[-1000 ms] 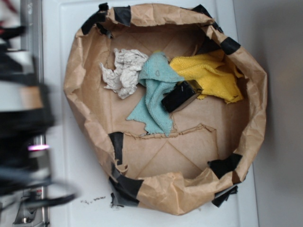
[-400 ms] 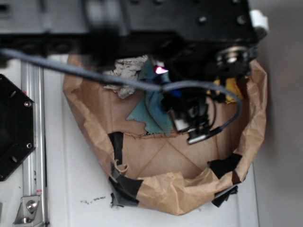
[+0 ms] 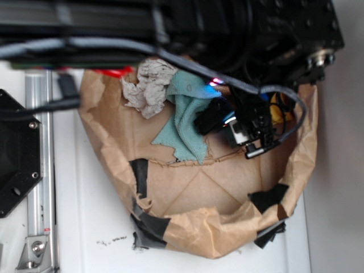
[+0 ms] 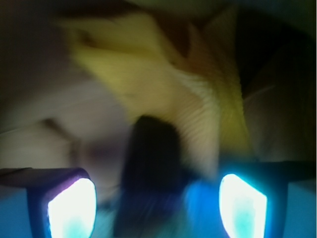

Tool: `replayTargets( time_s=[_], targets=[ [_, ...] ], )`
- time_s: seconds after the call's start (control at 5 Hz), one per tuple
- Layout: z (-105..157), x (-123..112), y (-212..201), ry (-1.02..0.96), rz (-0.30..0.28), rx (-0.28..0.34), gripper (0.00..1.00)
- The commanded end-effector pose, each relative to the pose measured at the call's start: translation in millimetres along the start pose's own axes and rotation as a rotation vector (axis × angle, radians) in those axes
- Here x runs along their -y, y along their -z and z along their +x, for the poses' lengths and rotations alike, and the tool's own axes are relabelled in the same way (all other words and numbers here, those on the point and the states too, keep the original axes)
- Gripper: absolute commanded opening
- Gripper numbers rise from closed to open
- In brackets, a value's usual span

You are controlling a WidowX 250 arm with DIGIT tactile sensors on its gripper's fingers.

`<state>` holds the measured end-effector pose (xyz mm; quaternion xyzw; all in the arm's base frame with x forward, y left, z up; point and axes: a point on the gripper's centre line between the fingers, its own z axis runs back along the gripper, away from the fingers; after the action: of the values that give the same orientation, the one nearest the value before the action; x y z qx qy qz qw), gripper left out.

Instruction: Grab the black box.

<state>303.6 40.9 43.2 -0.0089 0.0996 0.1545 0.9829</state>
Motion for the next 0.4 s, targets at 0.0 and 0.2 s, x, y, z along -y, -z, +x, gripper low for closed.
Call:
replayTargets(
  time_s=[0.0,0.2],
  targets=[
    [3,17,26,0.099,-0.007,-0.017,0.44],
    [-5,19,7,0.092,-0.041,0.009,0.00]
  ],
)
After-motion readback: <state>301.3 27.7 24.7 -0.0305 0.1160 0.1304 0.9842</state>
